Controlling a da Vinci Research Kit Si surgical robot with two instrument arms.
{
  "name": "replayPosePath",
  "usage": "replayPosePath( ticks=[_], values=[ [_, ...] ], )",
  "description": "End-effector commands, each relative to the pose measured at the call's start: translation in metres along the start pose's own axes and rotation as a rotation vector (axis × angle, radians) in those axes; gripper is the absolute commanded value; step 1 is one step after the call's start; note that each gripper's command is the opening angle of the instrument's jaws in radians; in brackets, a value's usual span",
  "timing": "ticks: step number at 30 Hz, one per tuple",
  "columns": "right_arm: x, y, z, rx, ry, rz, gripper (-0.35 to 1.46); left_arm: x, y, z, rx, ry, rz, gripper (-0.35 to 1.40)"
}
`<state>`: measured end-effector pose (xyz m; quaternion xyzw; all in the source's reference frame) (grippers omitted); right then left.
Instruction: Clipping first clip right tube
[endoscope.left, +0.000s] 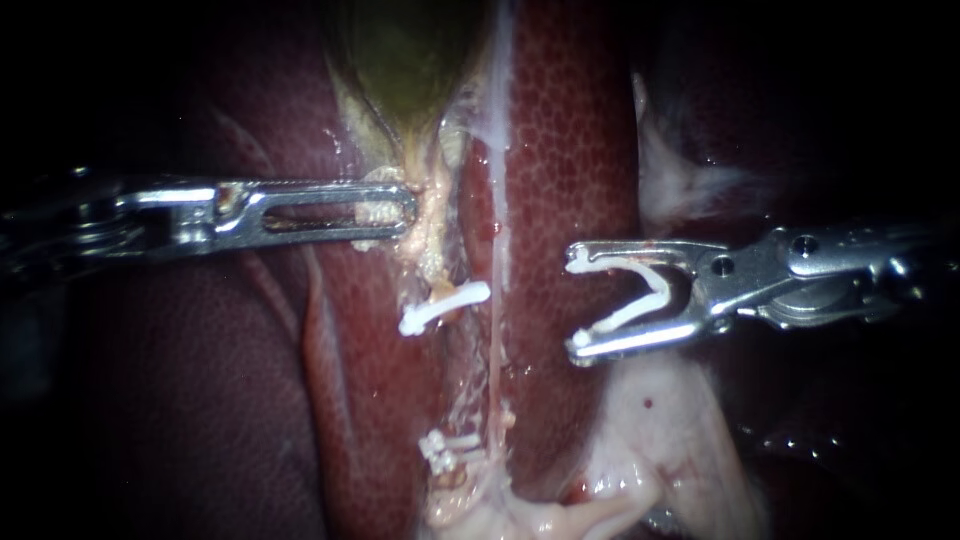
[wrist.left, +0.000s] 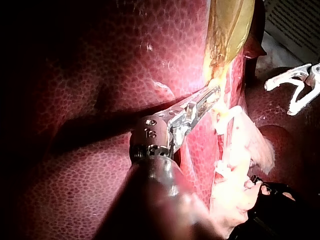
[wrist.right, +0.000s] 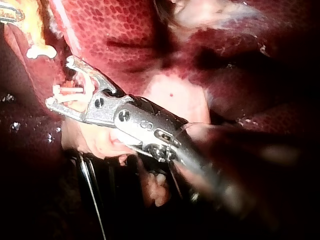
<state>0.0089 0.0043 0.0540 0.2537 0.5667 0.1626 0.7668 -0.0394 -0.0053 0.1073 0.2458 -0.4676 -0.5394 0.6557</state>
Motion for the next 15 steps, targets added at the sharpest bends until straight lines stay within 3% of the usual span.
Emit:
replayPosePath(
  ticks=[1, 6, 15],
  values=[
    [0.0000, 0.0000, 0.0000, 0.000, 0.000, 0.000, 0.60, 0.0000, 0.0000, -0.0001, 0.000, 0.000, 0.000, -0.33],
    [0.0000, 0.0000, 0.0000, 0.000, 0.000, 0.000, 0.60, -0.0006, -0.0001, -0.0008, 0.006, 0.005, -0.003, -0.33],
    [-0.0002, 0.0000, 0.0002, 0.002, 0.000, -0.001, 0.60, -0.0041, 0.0003, -0.0060, -0.017, -0.010, -0.027, -0.33]
  ],
)
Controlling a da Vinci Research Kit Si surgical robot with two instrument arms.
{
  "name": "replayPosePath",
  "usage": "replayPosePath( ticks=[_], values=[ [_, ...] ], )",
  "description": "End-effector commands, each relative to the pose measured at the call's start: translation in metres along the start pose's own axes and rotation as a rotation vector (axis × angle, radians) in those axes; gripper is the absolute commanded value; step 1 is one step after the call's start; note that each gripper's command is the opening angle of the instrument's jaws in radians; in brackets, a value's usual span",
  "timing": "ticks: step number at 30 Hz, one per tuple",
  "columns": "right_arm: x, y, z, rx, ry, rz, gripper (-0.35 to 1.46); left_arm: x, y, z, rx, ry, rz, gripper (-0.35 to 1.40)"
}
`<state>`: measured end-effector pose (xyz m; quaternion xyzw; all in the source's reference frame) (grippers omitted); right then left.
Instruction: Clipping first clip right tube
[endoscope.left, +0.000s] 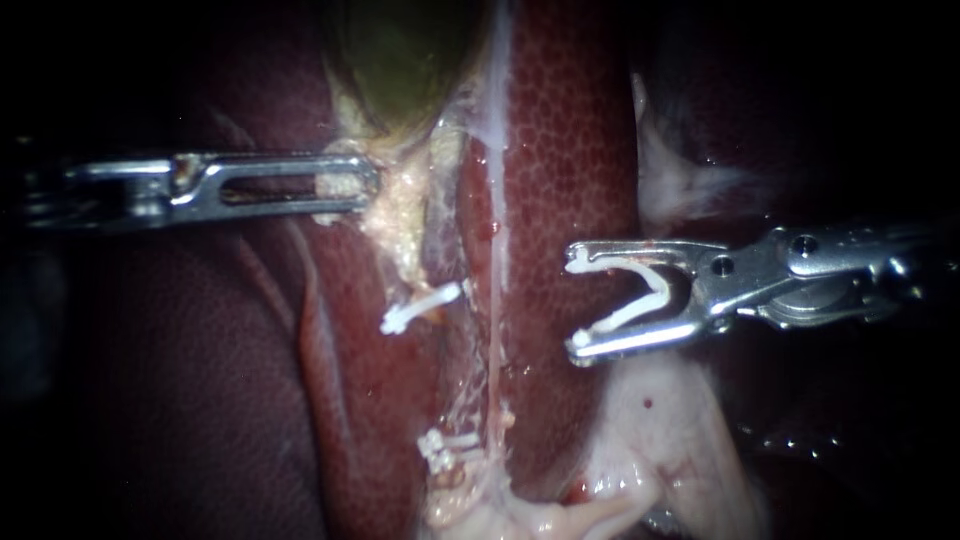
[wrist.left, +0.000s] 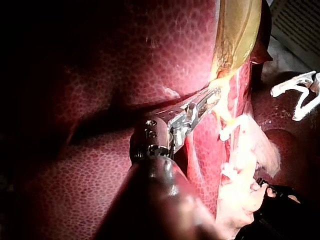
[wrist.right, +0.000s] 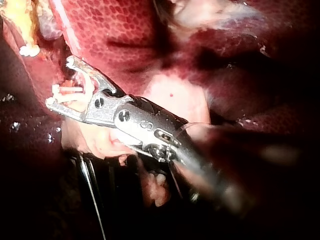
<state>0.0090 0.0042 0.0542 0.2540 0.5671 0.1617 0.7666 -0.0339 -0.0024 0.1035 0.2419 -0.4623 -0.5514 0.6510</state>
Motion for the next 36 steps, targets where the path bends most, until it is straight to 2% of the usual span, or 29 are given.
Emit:
replayPosePath(
  ticks=[1, 5, 10, 16, 20, 26, 36],
  values=[
    [0.0000, 0.0000, 0.0000, 0.000, 0.000, 0.000, 0.60, -0.0004, 0.0000, -0.0006, 0.002, -0.009, -0.010, -0.33],
    [0.0000, 0.0000, 0.0001, 0.000, 0.000, 0.000, 0.60, -0.0020, -0.0002, -0.0025, -0.002, -0.030, -0.005, -0.33],
    [-0.0001, 0.0000, 0.0001, 0.000, 0.000, 0.000, 0.60, -0.0031, -0.0007, -0.0039, -0.001, -0.048, 0.003, -0.32],
    [-0.0004, 0.0001, 0.0005, 0.001, 0.000, -0.002, 0.60, -0.0033, -0.0011, -0.0043, -0.001, -0.051, 0.005, -0.32],
    [-0.0014, 0.0002, 0.0013, 0.009, -0.001, -0.008, 0.60, -0.0033, -0.0011, -0.0043, -0.002, -0.051, 0.006, -0.32],
    [-0.0044, 0.0009, 0.0035, 0.023, -0.032, 0.004, 0.60, -0.0033, -0.0011, -0.0043, -0.002, -0.051, 0.006, -0.30],
    [-0.0112, 0.0026, 0.0079, 0.055, -0.089, 0.076, 0.60, -0.0032, -0.0011, -0.0043, -0.002, -0.051, 0.006, -0.30]
  ],
)
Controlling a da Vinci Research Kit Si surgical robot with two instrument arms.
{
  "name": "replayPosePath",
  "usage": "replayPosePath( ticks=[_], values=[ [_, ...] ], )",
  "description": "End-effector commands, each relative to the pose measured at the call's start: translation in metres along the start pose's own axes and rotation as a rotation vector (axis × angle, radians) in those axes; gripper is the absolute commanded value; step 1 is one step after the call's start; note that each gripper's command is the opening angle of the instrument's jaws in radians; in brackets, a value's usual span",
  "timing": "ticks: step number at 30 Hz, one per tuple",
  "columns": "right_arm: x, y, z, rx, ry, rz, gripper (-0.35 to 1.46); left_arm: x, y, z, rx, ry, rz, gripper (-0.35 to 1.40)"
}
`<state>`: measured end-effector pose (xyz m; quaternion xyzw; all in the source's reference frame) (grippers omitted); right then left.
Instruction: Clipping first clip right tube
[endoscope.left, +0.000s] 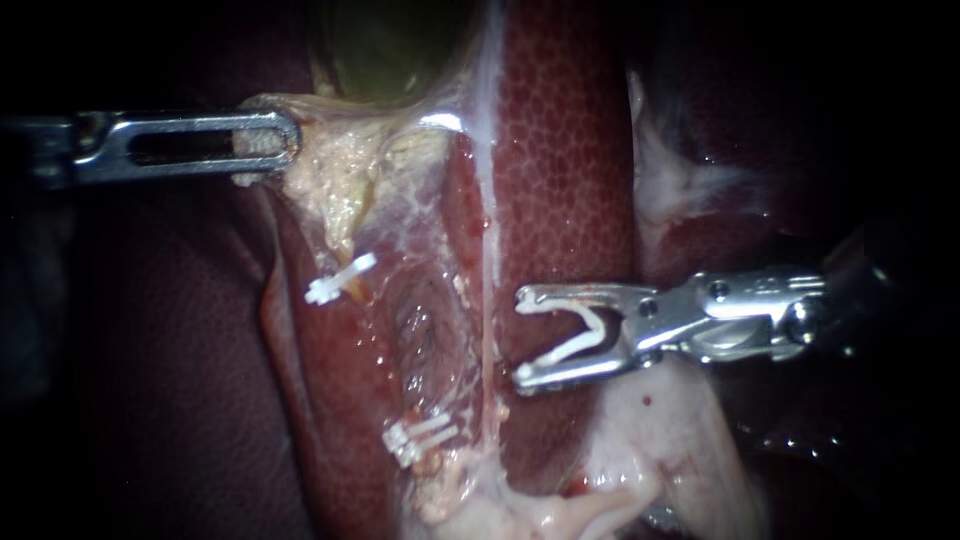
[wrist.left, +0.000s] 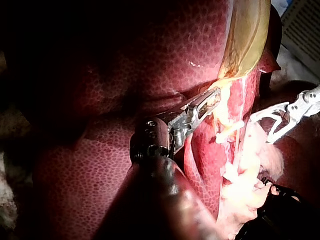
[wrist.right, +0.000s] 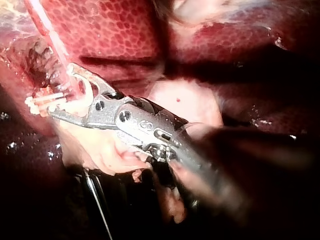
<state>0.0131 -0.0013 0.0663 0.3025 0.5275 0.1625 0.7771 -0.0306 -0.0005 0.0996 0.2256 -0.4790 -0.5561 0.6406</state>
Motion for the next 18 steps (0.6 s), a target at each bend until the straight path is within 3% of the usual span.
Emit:
replayPosePath(
  ticks=[1, 10, 18],
  values=[
    [-0.0008, 0.0002, 0.0007, 0.006, -0.007, 0.008, 0.60, 0.0000, 0.0000, 0.0000, 0.000, 0.000, 0.000, -0.30],
    [-0.0048, 0.0014, 0.0052, 0.030, -0.034, 0.055, 0.59, 0.0001, 0.0000, 0.0000, 0.000, 0.000, 0.001, -0.30],
    [-0.0060, 0.0016, 0.0076, 0.073, -0.027, 0.108, 0.57, 0.0002, 0.0000, 0.0000, -0.001, 0.000, 0.001, -0.30]
  ],
)
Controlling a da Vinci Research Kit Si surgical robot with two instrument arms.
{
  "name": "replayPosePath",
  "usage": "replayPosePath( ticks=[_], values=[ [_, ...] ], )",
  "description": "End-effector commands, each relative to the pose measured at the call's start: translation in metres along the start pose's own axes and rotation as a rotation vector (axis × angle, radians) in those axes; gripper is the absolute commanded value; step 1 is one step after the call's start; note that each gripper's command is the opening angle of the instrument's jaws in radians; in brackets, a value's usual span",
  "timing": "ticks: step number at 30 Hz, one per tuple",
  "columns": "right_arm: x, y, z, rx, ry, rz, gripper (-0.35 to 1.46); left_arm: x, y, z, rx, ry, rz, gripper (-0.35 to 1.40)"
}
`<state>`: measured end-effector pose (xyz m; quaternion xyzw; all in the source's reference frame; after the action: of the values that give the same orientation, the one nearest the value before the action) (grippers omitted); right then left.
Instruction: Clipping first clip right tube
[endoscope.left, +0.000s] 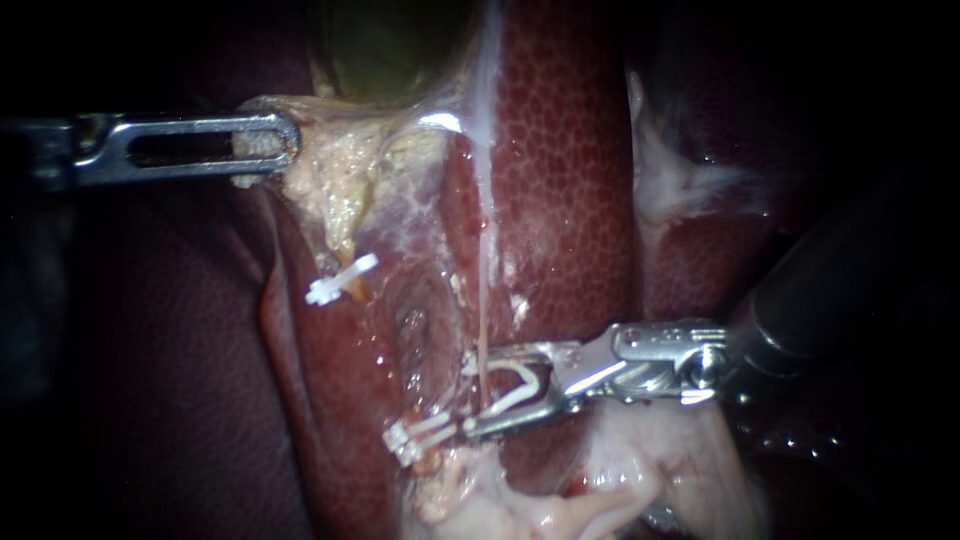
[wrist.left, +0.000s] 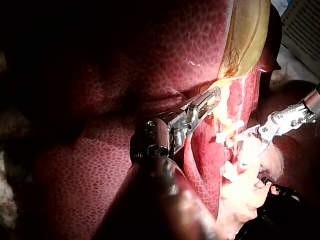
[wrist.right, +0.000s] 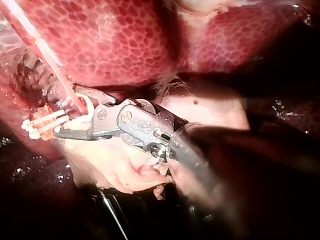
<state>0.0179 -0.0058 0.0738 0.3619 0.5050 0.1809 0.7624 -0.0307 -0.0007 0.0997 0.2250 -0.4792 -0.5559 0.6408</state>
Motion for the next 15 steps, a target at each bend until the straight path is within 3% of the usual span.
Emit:
replayPosePath(
  ticks=[1, 7, 12, 15],
  values=[
    [0.0000, 0.0000, 0.0002, 0.006, 0.008, 0.006, 0.56, 0.0000, 0.0000, 0.0000, 0.000, 0.000, 0.000, -0.30],
    [0.0003, 0.0000, 0.0012, 0.048, 0.063, 0.054, 0.55, 0.0000, -0.0001, 0.0000, 0.000, 0.000, 0.000, -0.30],
    [0.0002, 0.0004, 0.0011, 0.053, 0.065, 0.077, 0.46, 0.0000, -0.0001, 0.0000, -0.001, 0.000, 0.000, -0.30],
    [0.0000, 0.0006, 0.0007, 0.055, 0.064, 0.088, 0.32, 0.0000, -0.0001, 0.0000, -0.001, 0.000, 0.000, -0.30]
  ],
)
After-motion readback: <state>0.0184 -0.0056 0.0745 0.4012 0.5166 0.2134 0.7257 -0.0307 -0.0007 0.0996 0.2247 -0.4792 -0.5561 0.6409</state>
